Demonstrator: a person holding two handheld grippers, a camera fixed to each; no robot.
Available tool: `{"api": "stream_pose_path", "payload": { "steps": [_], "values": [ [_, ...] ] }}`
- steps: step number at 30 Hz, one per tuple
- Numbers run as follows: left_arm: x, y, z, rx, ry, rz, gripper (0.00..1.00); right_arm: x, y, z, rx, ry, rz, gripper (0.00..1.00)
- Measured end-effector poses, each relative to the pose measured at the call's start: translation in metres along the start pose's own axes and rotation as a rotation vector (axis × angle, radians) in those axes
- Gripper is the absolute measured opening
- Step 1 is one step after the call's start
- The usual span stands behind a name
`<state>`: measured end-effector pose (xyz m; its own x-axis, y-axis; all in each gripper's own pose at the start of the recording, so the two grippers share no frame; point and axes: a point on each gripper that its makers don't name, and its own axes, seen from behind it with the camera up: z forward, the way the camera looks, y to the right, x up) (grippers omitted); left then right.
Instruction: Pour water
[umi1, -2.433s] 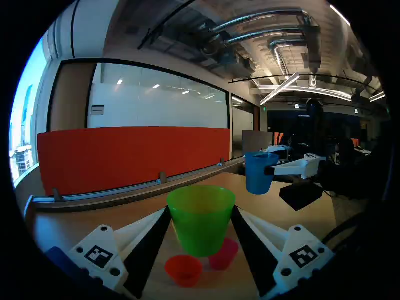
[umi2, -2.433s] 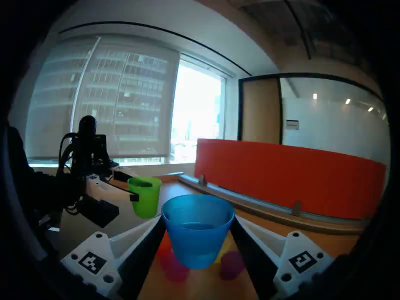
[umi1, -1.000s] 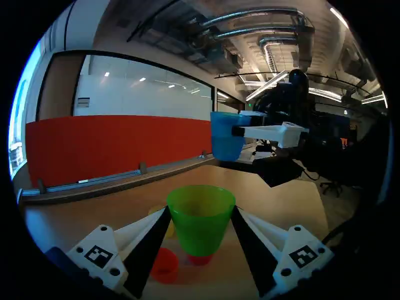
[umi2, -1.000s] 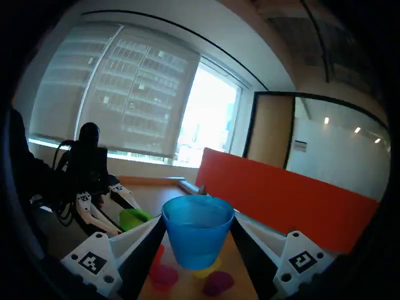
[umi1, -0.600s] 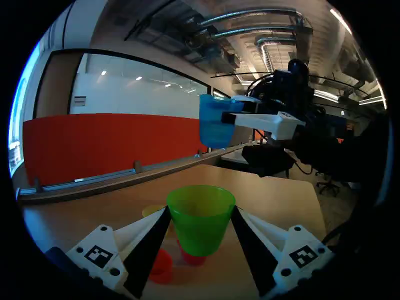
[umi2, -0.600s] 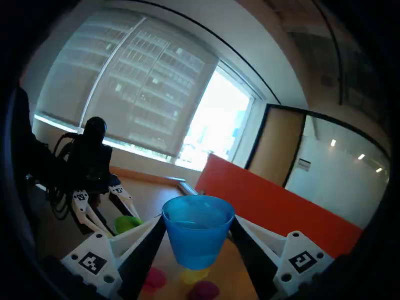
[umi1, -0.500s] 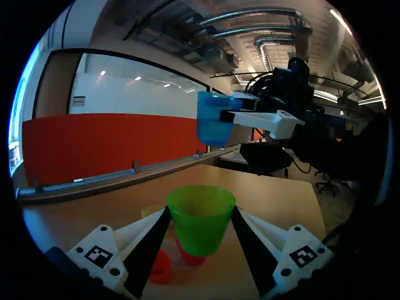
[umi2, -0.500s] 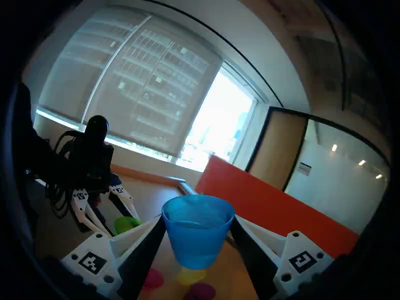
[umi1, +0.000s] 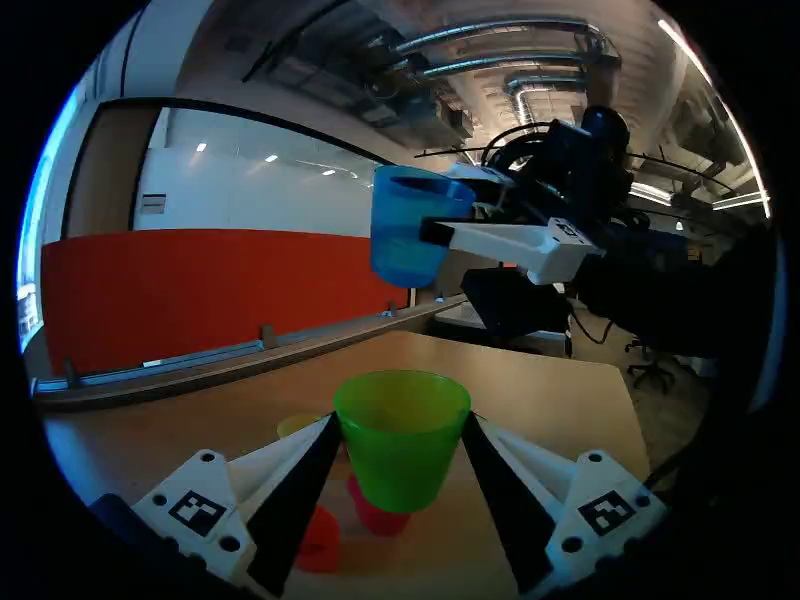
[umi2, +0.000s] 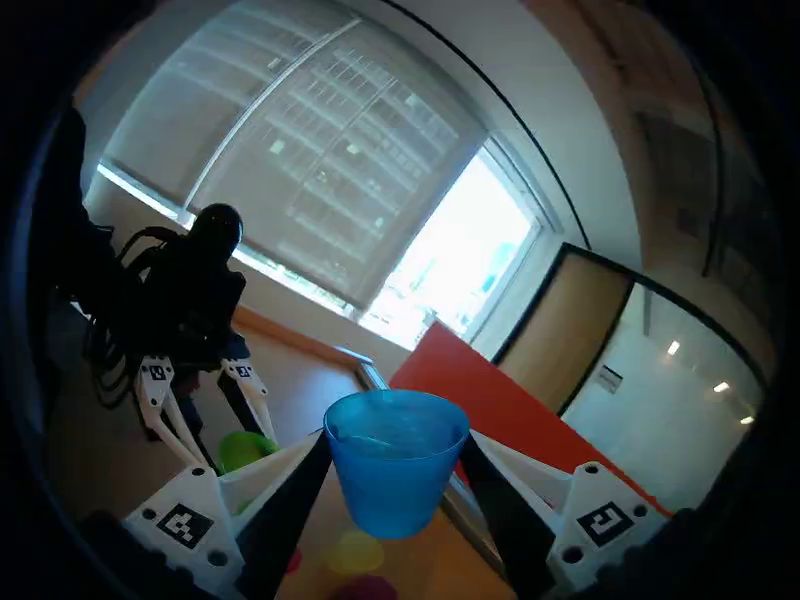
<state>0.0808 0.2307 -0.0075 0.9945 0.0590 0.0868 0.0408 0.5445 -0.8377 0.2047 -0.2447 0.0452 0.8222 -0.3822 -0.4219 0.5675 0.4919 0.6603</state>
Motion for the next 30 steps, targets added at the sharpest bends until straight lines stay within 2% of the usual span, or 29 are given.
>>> {"api": "stream_pose_path", "payload": {
  "steps": [5, 17, 30],
  "values": [
    [0.002, 0.0, 0.0, -0.001, 0.002, 0.003, 0.86, 0.0, -0.001, 0.006, 0.011, -0.001, -0.055, 0.91],
    [0.001, -0.008, 0.002, 0.004, 0.004, -0.003, 0.86, 0.0, -0.002, 0.018, 0.019, -0.004, -0.179, 0.91],
    [0.005, -0.011, 0.003, 0.0, 0.006, 0.001, 0.86, -0.005, 0.003, 0.027, 0.013, -0.016, -0.304, 0.91]
  ]
}}
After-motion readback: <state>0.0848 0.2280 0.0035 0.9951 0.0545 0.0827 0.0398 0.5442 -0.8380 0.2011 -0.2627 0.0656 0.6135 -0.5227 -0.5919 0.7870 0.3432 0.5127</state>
